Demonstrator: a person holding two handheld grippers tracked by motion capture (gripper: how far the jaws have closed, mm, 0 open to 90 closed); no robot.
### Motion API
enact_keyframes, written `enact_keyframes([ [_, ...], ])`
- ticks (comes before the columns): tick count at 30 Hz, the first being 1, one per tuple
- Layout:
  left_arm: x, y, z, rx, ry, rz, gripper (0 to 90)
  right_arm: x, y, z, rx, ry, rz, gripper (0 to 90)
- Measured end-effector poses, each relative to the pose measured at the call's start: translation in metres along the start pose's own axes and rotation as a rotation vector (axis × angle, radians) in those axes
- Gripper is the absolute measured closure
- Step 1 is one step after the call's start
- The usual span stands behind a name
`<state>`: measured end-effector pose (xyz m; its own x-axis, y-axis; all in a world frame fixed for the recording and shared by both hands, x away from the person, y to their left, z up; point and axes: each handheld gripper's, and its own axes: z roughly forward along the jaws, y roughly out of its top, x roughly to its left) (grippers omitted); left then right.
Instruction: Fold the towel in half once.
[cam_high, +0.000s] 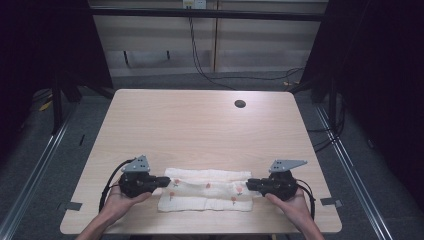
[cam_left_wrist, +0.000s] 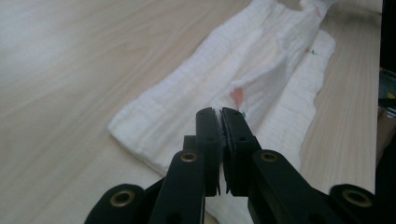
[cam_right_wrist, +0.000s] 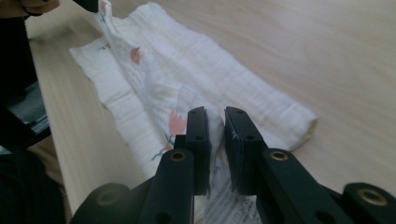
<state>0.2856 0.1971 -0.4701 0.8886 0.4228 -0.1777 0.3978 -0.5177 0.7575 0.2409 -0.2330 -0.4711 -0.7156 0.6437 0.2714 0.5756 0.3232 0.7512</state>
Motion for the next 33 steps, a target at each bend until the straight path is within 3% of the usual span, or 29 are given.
enact_keyframes([
  [2, -0.002, -0.001, -0.001, 0.020, 0.023, 0.021, 86.4, 0.004, -0.006, 0.005, 0.042, -0.005, -0.015, 80.7],
  [4, -0.002, -0.003, -0.002, 0.010, -0.014, -0.005, 86.3, 0.007, -0.009, 0.007, 0.058, 0.003, -0.022, 80.9],
  [14, -0.010, -0.014, 0.000, 0.080, -0.028, 0.033, 83.9, 0.020, -0.024, 0.004, 0.103, 0.007, -0.026, 75.0],
  [18, -0.013, -0.018, -0.003, 0.075, -0.041, 0.032, 81.7, 0.024, -0.028, -0.001, 0.102, 0.005, -0.016, 72.0],
  [21, -0.015, -0.022, -0.009, 0.074, -0.068, 0.028, 80.5, 0.025, -0.028, -0.003, 0.092, 0.002, -0.014, 64.9],
  [22, -0.017, -0.023, -0.013, 0.058, -0.066, 0.026, 77.8, 0.027, -0.026, -0.006, 0.093, -0.014, 0.005, 61.5],
  [24, -0.019, -0.022, -0.018, 0.025, -0.053, 0.030, 77.4, 0.029, -0.024, -0.009, 0.083, -0.007, -0.002, 59.1],
  [28, -0.012, -0.019, -0.022, -0.004, -0.049, -0.001, 70.3, 0.032, -0.018, -0.011, 0.058, -0.007, -0.011, 55.3],
  [33, 0.004, -0.010, -0.009, 0.018, -0.039, -0.028, 67.9, 0.027, -0.015, 0.001, 0.082, -0.035, -0.020, 55.0],
])
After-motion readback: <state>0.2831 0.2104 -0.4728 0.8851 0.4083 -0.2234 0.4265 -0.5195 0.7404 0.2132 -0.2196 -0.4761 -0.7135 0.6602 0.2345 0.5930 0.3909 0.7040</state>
